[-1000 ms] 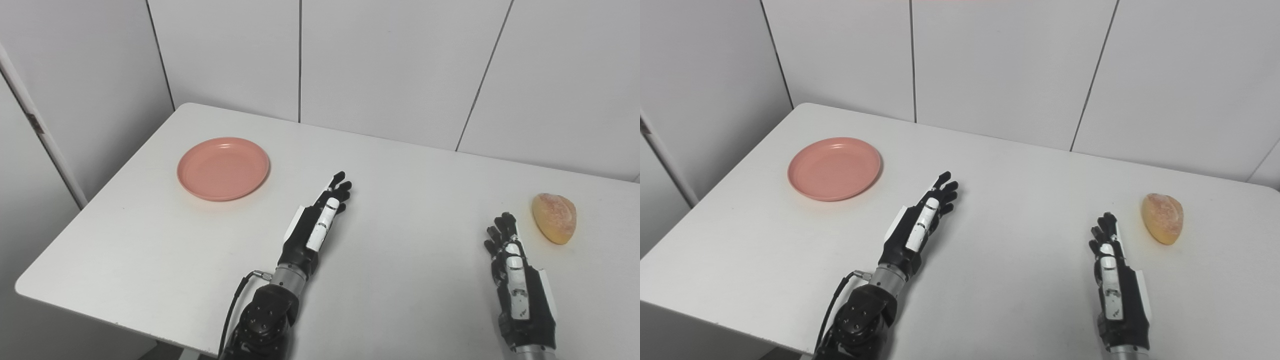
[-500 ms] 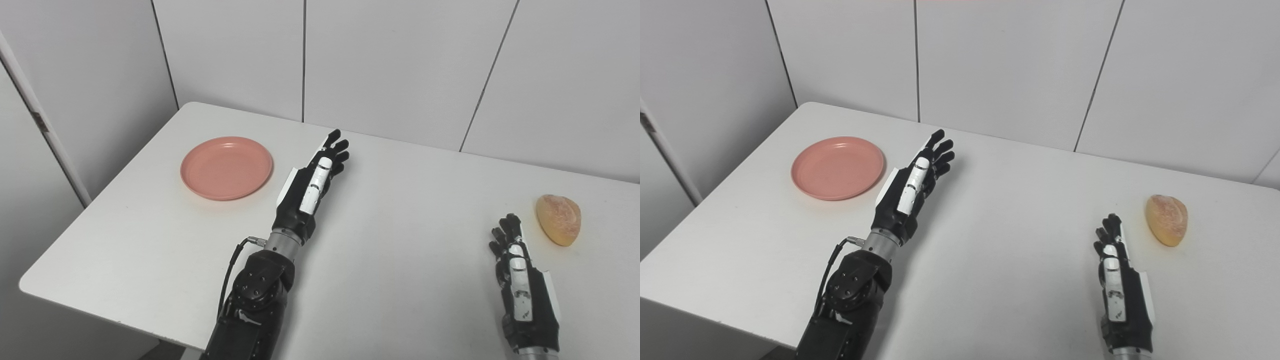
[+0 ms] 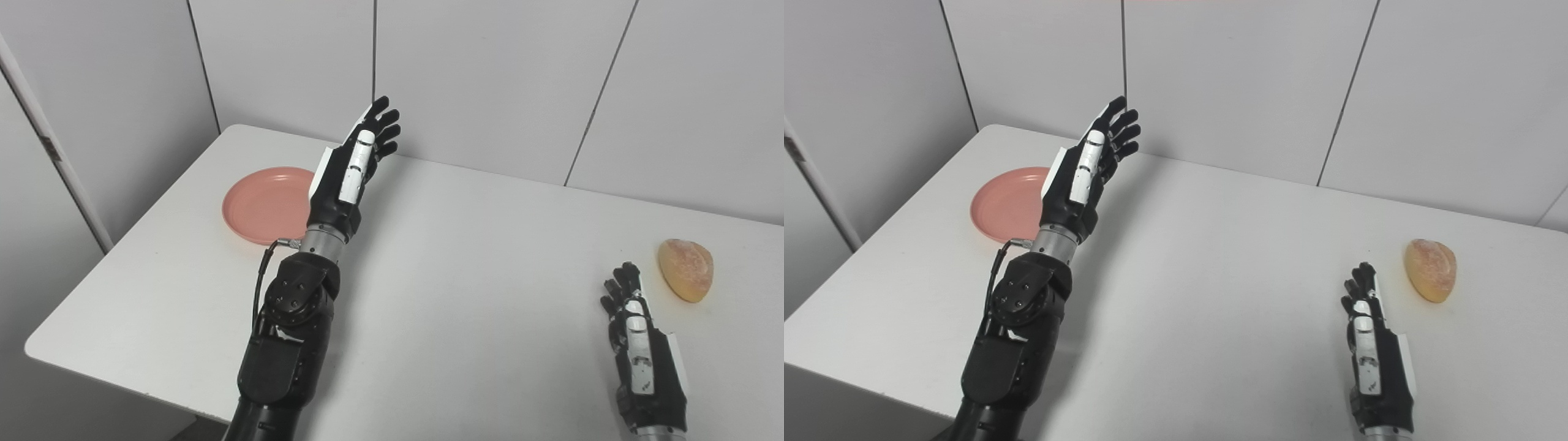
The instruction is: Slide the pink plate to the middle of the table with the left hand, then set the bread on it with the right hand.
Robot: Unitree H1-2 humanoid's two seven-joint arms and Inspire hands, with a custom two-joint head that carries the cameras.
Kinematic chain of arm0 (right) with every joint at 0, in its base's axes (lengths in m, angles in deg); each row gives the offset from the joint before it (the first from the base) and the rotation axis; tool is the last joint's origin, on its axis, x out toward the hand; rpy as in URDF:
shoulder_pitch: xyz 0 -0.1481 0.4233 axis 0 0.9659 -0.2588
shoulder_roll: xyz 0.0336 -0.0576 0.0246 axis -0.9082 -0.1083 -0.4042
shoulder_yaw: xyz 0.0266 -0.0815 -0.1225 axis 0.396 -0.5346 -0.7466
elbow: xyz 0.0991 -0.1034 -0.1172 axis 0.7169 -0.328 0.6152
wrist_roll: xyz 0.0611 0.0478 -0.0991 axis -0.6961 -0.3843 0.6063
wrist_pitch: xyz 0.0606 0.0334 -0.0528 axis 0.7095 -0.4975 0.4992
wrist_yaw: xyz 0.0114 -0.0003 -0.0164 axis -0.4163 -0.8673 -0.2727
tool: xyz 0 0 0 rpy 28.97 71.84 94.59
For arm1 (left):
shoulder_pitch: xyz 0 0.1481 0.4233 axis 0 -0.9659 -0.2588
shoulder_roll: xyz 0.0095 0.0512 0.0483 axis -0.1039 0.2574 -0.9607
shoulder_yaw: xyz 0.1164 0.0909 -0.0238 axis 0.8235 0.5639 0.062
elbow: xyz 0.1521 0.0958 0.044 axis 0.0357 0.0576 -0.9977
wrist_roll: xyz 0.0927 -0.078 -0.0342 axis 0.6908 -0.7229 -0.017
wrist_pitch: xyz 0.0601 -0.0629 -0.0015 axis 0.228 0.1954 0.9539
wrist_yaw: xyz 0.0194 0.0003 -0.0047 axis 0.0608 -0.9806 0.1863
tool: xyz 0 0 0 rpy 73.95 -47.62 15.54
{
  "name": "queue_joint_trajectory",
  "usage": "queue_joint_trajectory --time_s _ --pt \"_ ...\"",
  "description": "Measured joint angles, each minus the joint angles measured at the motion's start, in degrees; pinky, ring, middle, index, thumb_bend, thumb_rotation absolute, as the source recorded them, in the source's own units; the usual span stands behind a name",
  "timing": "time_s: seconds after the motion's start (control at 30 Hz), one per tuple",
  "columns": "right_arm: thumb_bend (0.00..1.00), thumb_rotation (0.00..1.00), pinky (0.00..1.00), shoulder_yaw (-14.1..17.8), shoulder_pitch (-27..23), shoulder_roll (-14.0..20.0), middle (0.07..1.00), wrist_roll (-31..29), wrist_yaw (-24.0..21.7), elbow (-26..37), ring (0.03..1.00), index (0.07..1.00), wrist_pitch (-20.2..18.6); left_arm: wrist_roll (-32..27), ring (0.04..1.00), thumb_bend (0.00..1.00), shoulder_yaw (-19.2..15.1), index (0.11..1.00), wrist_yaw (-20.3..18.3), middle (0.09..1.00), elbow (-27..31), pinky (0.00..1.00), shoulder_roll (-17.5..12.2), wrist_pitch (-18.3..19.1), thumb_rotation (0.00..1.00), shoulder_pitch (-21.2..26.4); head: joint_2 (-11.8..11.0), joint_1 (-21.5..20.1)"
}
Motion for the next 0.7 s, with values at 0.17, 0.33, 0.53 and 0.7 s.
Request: queue_joint_trajectory --time_s 0.17,0.33,0.53,0.7 --pt "0.21 1.00 1.00 0.05 0.00 0.04 1.000 -0.41 0.01 0.00 0.995 1.000 -0.15 0.12 0.877 0.41 -1.50 0.874 0.18 0.883 -2.41 0.87 -2.82 0.60 1.00 2.84 -0.18 0.26" --pt "0.20 1.00 1.00 0.04 -0.01 0.06 1.000 -0.44 0.03 0.00 0.993 1.000 -0.25 0.13 0.883 0.42 -3.09 0.874 0.35 0.889 -5.76 0.88 -5.74 0.66 1.00 5.55 -0.44 0.35" --pt "0.21 1.00 1.00 0.05 0.00 0.05 1.000 -0.54 0.02 0.00 0.992 1.000 -0.24 -1.55 0.872 0.41 -5.71 0.869 0.31 0.878 -10.83 0.86 -8.54 0.65 1.00 7.83 -0.44 0.62" --pt "0.21 1.00 1.00 0.05 -0.01 0.14 1.000 -0.70 -0.11 -0.05 0.999 1.000 -0.23 -3.73 0.863 0.39 -8.52 0.855 0.46 0.864 -12.40 0.85 -9.90 0.83 1.00 8.96 -0.53 0.97"
